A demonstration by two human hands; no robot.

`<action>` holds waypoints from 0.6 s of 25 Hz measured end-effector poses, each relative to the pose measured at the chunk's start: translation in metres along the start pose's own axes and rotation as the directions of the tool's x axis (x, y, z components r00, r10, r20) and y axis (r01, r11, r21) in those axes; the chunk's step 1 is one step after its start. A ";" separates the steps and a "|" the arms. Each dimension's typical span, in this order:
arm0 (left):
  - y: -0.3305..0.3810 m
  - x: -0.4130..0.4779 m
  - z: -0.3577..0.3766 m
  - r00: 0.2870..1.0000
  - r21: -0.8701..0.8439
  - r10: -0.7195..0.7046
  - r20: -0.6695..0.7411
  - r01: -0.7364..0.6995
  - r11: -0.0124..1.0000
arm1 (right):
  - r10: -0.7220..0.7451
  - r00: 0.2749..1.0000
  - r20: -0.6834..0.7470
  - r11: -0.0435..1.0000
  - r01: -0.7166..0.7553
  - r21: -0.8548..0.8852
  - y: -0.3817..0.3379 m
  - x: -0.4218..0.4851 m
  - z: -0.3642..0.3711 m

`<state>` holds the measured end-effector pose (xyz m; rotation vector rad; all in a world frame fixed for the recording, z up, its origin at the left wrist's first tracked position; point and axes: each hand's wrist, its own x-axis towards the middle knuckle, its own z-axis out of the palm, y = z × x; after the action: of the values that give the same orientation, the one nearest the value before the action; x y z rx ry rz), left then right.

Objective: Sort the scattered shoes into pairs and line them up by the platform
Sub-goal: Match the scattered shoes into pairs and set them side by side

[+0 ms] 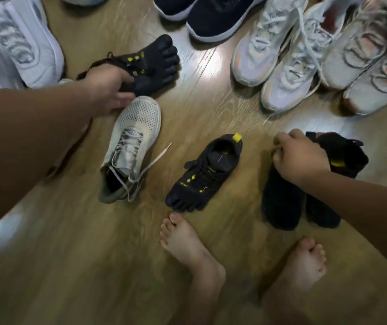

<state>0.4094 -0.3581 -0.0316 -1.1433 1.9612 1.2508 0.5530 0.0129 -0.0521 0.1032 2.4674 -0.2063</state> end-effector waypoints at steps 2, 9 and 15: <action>0.005 0.005 0.004 1.000 -0.324 -0.017 0.024 0.024 0.946 | -0.024 1.000 0.004 0.999 0.024 0.043 -0.030 -0.014 0.009; 0.020 -0.029 0.012 0.817 0.019 0.558 -0.148 -0.562 0.827 | -0.102 0.927 0.360 0.861 -0.098 0.498 -0.111 -0.042 0.045; -0.017 -0.076 0.045 0.581 0.591 0.681 0.446 -0.762 0.263 | 0.165 0.956 0.241 0.928 -0.234 0.292 -0.058 -0.032 0.019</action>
<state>0.4620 -0.2932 0.0018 0.3537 2.6214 0.6131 0.5818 -0.0477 -0.0399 0.4474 2.1742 -0.4986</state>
